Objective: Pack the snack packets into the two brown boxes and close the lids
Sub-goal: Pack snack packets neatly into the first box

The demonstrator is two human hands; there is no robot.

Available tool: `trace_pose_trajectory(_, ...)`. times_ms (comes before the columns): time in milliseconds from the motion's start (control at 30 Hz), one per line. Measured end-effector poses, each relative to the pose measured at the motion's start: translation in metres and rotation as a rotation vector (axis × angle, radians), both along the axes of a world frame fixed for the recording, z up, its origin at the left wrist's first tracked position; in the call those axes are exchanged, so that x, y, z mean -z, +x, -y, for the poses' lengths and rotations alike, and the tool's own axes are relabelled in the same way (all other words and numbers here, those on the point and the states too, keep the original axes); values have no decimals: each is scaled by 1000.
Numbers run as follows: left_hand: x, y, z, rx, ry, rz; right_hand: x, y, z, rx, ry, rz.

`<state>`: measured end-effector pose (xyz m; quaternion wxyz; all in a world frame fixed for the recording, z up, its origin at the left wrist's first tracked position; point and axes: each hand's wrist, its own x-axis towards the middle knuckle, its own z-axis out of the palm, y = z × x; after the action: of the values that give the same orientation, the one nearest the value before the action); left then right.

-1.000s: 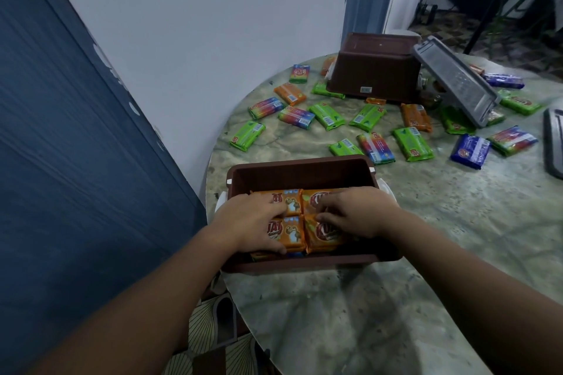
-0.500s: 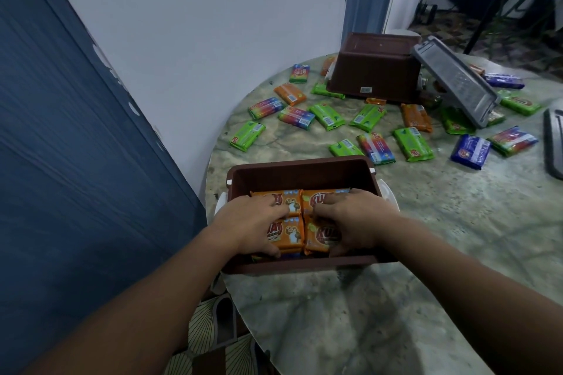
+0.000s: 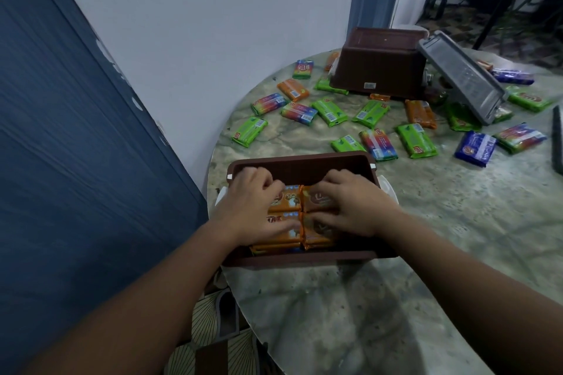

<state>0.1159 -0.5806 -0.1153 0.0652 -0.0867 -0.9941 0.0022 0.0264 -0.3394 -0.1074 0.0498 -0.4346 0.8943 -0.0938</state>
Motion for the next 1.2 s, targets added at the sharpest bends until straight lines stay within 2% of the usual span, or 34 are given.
trace_pose_trajectory(67,2,0,2,-153,-29,-159,1,-4,-3,95,-169,-58)
trace_pose_trajectory(167,6,-8,9,-336,-58,-144,5,-16,-4,230,-296,-179)
trace_pose_trajectory(333,3,-37,11,-400,48,51,2,-36,10,322,-28,-108)
trace_pose_trajectory(400,2,-46,11,-436,144,77,2,-43,18,331,1,-119)
trace_pose_trajectory(467,3,-51,12,-462,132,86,0,-52,25,345,9,-92)
trace_pose_trajectory(733,6,-71,28,-481,83,115,5,-71,37,320,12,-86)
trace_pose_trajectory(1200,5,-121,66,-287,89,84,1,-86,62,489,21,-48)
